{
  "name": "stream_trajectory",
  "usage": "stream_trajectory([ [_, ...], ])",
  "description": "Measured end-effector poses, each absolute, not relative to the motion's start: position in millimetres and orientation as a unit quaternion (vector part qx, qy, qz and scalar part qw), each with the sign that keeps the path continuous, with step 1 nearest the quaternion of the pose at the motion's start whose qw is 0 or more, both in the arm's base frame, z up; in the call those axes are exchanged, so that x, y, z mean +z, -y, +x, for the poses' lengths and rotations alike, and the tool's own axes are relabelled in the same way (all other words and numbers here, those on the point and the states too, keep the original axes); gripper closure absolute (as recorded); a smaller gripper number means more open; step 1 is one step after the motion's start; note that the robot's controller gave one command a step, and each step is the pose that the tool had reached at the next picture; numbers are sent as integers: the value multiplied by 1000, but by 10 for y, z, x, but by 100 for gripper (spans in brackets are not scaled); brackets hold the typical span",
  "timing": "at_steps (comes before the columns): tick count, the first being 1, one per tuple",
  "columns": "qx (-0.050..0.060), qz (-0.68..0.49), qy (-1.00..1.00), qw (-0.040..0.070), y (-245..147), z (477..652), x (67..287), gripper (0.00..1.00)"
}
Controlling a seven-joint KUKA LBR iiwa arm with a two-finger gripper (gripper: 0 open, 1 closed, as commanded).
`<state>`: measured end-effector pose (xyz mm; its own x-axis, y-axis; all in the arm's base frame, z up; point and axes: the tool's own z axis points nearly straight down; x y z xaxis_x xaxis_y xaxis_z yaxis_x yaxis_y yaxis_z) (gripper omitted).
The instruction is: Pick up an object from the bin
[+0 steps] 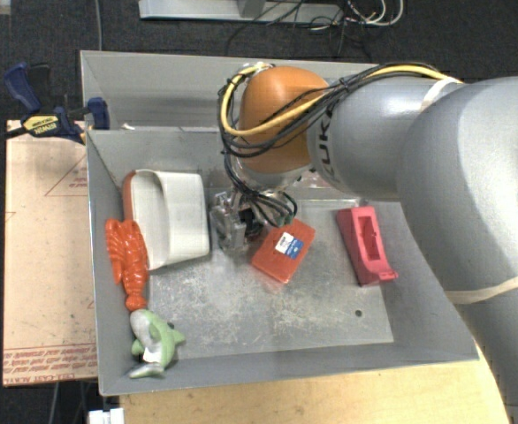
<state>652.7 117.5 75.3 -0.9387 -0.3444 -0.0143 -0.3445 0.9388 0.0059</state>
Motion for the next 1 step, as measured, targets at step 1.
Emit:
stream_trajectory([
  [1,4,-175,-985,6,-1174,6526,752,100],
])
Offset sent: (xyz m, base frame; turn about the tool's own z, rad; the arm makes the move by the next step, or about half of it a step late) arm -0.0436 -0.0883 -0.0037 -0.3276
